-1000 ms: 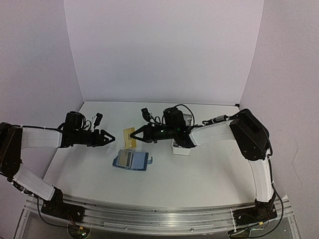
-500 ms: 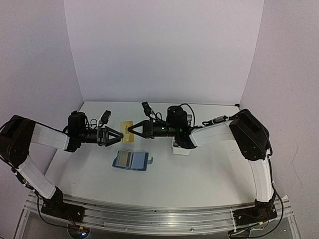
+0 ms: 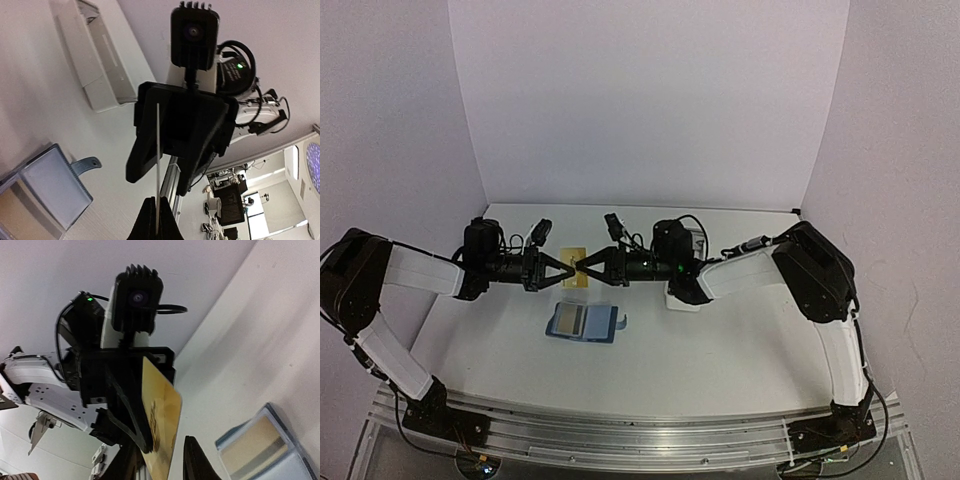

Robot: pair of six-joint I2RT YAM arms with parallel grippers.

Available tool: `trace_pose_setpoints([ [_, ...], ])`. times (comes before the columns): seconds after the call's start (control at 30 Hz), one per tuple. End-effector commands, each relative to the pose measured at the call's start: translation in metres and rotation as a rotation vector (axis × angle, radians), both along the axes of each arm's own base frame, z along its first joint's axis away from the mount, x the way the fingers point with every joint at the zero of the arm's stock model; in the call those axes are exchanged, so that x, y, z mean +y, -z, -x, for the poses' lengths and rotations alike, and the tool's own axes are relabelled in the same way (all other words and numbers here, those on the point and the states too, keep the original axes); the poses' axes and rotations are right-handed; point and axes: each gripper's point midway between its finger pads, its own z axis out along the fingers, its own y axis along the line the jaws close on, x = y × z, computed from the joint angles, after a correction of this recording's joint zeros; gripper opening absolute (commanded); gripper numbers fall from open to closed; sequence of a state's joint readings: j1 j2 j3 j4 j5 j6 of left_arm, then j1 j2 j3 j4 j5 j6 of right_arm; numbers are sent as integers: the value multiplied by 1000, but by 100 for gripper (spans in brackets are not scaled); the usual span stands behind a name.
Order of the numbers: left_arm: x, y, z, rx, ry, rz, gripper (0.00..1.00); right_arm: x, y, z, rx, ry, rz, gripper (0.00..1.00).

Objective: Put the credit cards into the card holder
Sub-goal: Insert the credit card into the card holder.

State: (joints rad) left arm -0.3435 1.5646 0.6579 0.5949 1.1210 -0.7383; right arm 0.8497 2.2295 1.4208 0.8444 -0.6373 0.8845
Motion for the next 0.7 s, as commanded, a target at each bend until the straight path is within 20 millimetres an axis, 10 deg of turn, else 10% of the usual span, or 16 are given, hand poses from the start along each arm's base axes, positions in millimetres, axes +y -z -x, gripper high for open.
trace_pose_setpoints([
  [0.0,10,33,-28,148,-162,-192,0,-9,60,-14,128,131,220,34],
  [0.2,10,81,-16,229,-165,-324,0,-36,122,-18,207,247,490,35],
  [0.67,1,133,-19,164,-136,-486,0,-40,160,5,253,212,566,30],
])
